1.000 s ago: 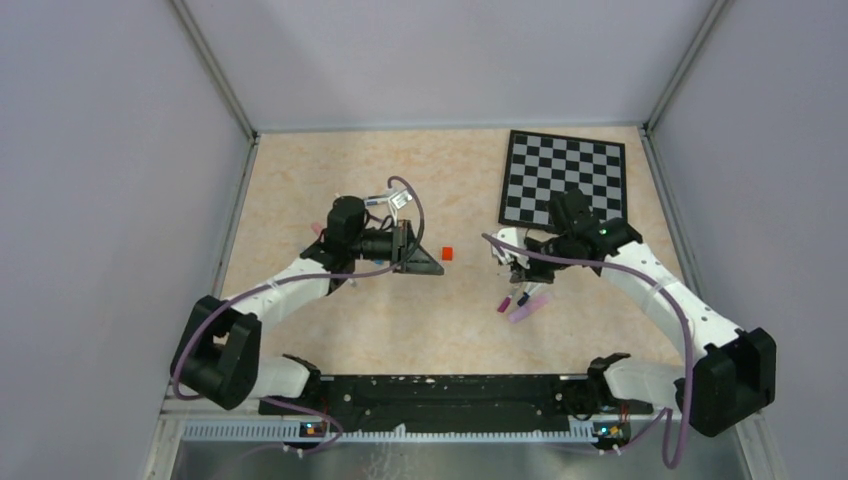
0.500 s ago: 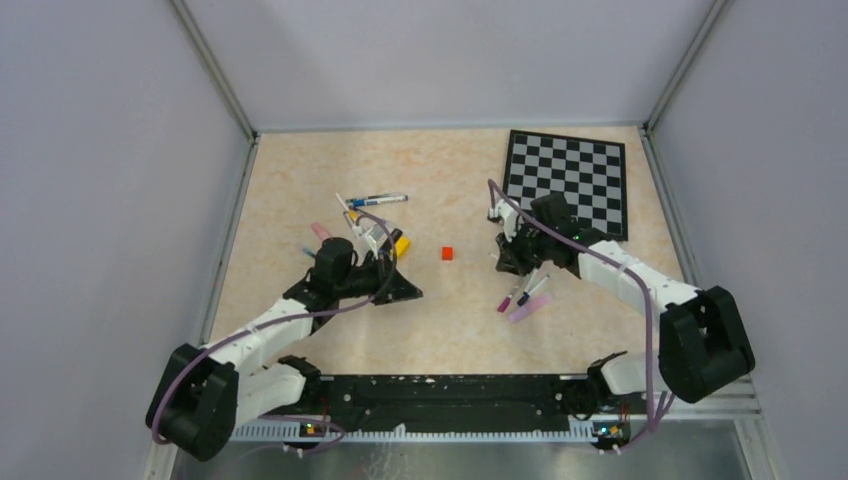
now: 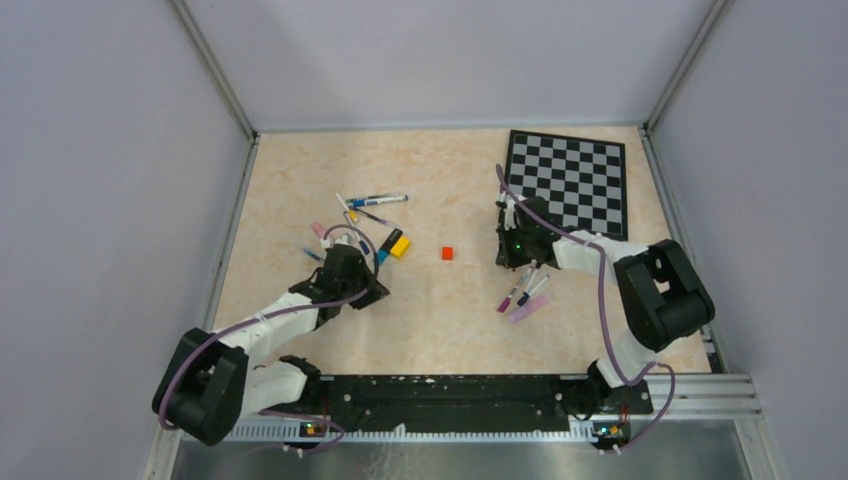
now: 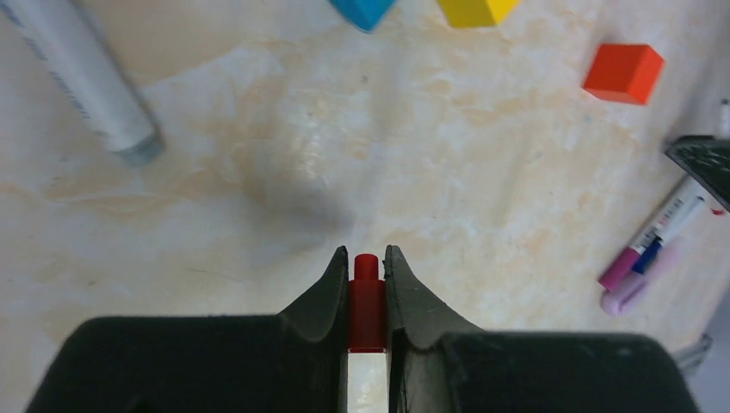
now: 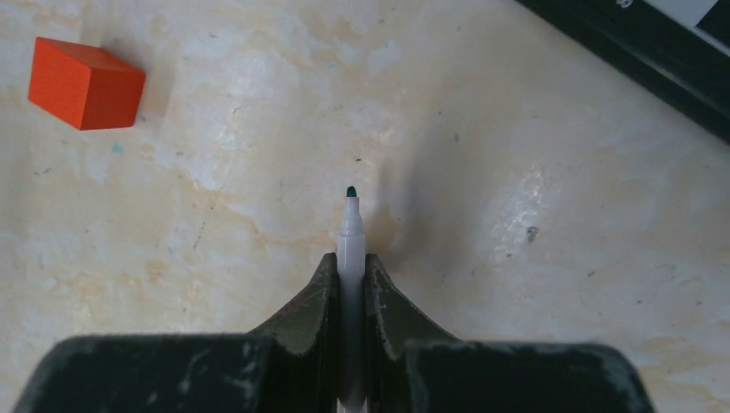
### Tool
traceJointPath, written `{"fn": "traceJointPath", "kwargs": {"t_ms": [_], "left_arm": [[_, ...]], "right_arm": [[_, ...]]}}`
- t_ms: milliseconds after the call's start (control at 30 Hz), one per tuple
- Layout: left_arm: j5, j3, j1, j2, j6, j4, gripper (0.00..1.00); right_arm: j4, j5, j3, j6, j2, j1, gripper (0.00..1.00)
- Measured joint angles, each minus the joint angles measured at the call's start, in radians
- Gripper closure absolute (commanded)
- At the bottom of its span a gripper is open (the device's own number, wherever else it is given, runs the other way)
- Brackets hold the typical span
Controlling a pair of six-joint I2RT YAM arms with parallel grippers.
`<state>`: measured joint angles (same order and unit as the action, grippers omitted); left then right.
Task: Open the pen caps
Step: Open the pen cap from the pen, then place the pen cap at the center of the board, then place the pen at the center of the board.
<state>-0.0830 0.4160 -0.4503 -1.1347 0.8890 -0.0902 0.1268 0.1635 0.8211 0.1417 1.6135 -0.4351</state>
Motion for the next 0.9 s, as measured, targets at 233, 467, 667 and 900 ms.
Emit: {"fn": "traceJointPath", "kwargs": {"t_ms": [233,467,667,900], "left_arm": [[0.151,0.048,0.0,-0.066,-0.001,-0.085,0.89],[0.211,0.102,0.0,-0.125,-0.018,-0.112,0.77],[0.219,0.109,0.0,-0.134,-0.021,-0.116,0.72],[0.229,0.124,0.0,-0.134,-0.032,-0.142,0.61]], "right_arm": [[-0.023,-0.065,0.027,0.022,0.034,0.0,0.85],[-0.037,-0.09,0.065,0.029,0.071,0.0,0.72],[-0.038,-0.09,0.065,0.031,0.071,0.0,0.71],[-0.032,-0.088,0.072,0.03,0.074,0.0,0.7]]}}
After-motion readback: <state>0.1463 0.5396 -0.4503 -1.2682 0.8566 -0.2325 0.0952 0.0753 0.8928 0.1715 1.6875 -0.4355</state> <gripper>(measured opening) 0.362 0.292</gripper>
